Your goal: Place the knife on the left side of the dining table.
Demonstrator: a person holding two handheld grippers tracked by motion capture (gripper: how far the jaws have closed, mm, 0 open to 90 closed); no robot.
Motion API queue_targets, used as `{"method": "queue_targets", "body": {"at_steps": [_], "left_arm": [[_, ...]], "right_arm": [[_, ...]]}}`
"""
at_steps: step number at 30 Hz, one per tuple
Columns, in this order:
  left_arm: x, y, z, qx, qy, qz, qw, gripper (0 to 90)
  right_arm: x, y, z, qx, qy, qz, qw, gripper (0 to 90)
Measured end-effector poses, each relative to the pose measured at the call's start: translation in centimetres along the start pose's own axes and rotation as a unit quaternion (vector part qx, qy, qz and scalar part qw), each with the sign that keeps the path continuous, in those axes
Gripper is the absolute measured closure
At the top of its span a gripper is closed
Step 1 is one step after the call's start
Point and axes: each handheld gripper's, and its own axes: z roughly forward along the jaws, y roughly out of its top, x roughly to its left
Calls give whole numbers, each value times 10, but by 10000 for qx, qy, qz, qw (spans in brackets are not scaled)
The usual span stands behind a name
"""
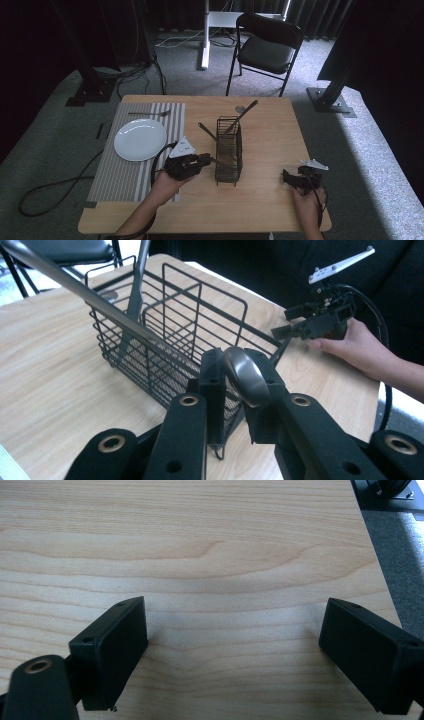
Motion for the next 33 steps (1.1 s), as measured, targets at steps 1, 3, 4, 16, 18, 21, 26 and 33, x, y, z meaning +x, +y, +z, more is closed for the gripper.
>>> {"method": "queue_targets", "body": {"at_steps": [1, 3, 4, 16, 18, 21, 26, 33], "left_arm": [[0, 1, 1, -27, -16, -17, 10000, 813], [1, 3, 2, -72, -110, -81, 9999, 826], [0, 5, 4, -115, -85, -16, 9999, 831], [-6, 29, 22, -174, -133, 265, 9994, 832], [-7, 33, 27, -223, -153, 301, 9992, 832], [-7, 37, 31, -274, -164, 315, 9990, 831], [-7, 42, 39, -382, -184, 323, 9986, 830], [-8, 48, 50, -551, -218, 295, 9978, 826]], "right_arm": [[0, 0, 0, 1, -2, 4, 10000, 114], [0, 0, 0, 1, -2, 4, 10000, 114], [0, 0, 0, 3, -1, 9, 10000, 114], [0, 0, 0, 5, -3, 13, 10000, 115], [0, 0, 0, 8, -3, 13, 10000, 114], [0, 0, 0, 8, -2, 22, 10000, 115], [0, 0, 0, 4, -1, 12, 10000, 115], [0, 0, 0, 4, -3, 19, 10000, 115]]}}
